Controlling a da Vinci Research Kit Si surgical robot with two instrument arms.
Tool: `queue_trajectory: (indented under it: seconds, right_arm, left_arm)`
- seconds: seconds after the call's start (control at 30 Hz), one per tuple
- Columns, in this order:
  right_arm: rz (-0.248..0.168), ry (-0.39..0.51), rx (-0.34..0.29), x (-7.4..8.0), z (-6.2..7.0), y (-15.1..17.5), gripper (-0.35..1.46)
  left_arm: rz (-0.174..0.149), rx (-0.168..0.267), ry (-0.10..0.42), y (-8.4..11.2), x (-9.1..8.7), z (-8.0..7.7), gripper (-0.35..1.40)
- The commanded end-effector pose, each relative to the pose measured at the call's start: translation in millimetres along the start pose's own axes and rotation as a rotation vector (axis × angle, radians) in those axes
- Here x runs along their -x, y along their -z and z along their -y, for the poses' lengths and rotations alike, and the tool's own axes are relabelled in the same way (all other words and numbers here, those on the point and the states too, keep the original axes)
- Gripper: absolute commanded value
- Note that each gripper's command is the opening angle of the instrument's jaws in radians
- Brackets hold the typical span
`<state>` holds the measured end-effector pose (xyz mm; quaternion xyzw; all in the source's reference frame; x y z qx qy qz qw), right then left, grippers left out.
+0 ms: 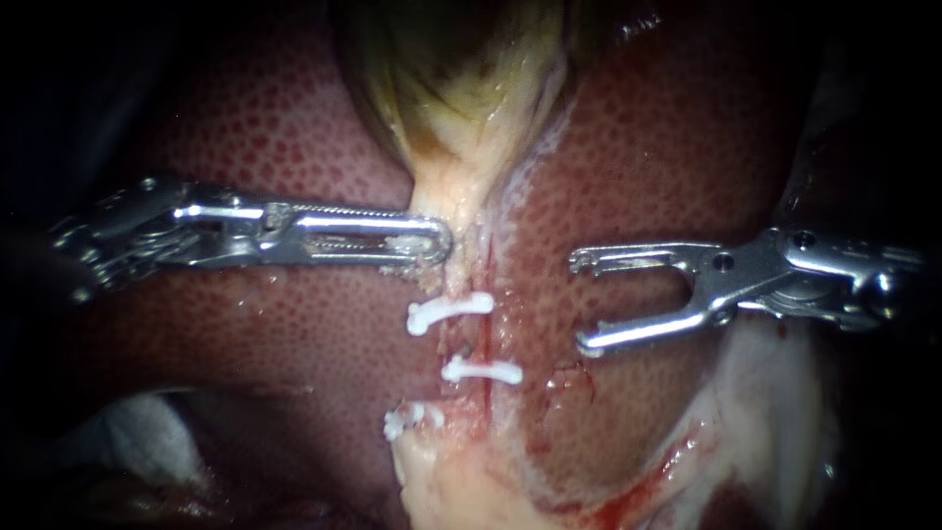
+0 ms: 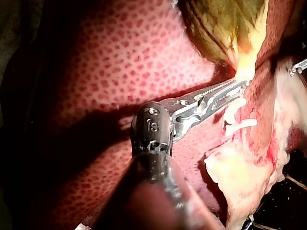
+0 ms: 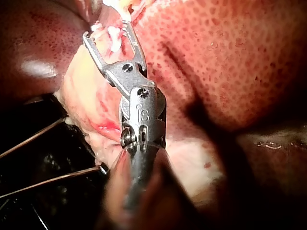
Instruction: Going back first clip right tube
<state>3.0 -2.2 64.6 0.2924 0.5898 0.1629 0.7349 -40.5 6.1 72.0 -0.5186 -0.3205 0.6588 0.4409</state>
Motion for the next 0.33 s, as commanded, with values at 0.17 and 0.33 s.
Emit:
queue_trajectory:
  seconds: [0.17, 0.33]
  right_arm:
    - [0.0, 0.0, 0.0, -0.1, 0.1, -0.1, 0.5]
    - [0.0, 0.0, 0.0, -0.1, 0.1, -0.1, 0.5]
  left_arm:
    - [0.003, -0.002, 0.0, 0.0, 0.0, 0.0, -0.35]
    - [0.003, -0.002, 0.0, 0.0, 0.0, 0.0, -0.35]
